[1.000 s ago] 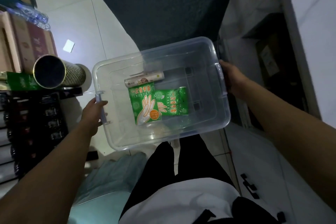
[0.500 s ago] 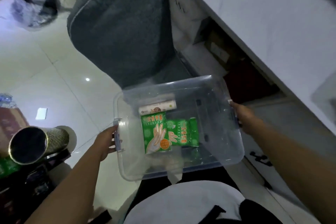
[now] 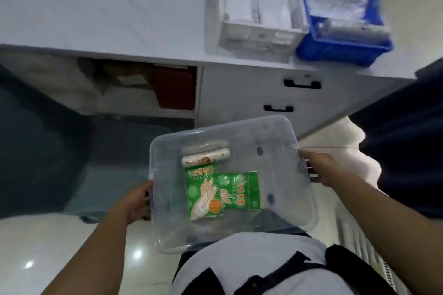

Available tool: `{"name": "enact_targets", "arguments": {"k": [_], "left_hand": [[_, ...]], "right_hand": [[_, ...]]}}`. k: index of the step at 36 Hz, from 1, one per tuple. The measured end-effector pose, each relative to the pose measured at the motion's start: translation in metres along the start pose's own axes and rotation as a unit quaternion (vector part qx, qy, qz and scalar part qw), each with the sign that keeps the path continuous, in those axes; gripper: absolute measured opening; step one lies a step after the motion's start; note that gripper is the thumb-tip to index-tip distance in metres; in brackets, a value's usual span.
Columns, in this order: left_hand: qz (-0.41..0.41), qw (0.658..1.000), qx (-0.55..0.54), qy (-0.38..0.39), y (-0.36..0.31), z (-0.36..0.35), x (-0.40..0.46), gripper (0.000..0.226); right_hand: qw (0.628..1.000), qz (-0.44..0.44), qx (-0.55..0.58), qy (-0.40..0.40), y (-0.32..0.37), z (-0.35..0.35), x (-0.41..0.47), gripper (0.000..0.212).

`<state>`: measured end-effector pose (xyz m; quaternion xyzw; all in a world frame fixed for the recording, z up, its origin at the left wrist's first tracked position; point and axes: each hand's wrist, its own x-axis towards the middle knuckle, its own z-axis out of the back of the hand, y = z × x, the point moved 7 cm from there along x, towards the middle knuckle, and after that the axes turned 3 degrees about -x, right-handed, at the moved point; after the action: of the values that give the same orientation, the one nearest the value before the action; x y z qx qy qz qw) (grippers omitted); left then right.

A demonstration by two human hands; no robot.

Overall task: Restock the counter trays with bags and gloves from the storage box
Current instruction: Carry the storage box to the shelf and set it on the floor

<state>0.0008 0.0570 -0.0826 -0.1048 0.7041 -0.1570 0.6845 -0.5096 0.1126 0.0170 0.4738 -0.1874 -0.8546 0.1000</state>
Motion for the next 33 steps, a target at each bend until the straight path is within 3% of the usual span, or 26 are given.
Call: {"name": "enact_targets", "arguments": {"k": [7,11,18,23,27,33], "left_hand": [[-0.046,0.976,0.207,0.042,-0.075,-0.155,0.009,0.022],[-0.057,0.957,0.275,0.067,-0.095,-0.265,-0.004,0.035],[-0.136,0.893,0.42,0.083,-0.111,-0.448,-0.047,0.052],[-0.169,0.841,0.507,0.085,-0.098,-0.569,-0.062,0.05],[-0.183,0.809,0.553,0.081,-0.08,-0.635,-0.061,0.068],[-0.229,0.743,0.618,0.115,-0.077,-0.737,-0.053,0.041]], "right_hand": [[0.982,-0.082,0.154,-0.069,-0.118,0.13,-0.019,0.039],[0.956,-0.121,0.249,-0.098,-0.189,0.181,-0.027,0.038],[0.902,-0.145,0.376,-0.154,-0.29,0.269,-0.036,0.035],[0.868,-0.163,0.432,-0.181,-0.34,0.31,-0.022,0.033],[0.83,-0.19,0.478,-0.216,-0.368,0.321,-0.02,0.023],[0.782,-0.229,0.532,-0.231,-0.4,0.332,-0.016,0.025]]}}
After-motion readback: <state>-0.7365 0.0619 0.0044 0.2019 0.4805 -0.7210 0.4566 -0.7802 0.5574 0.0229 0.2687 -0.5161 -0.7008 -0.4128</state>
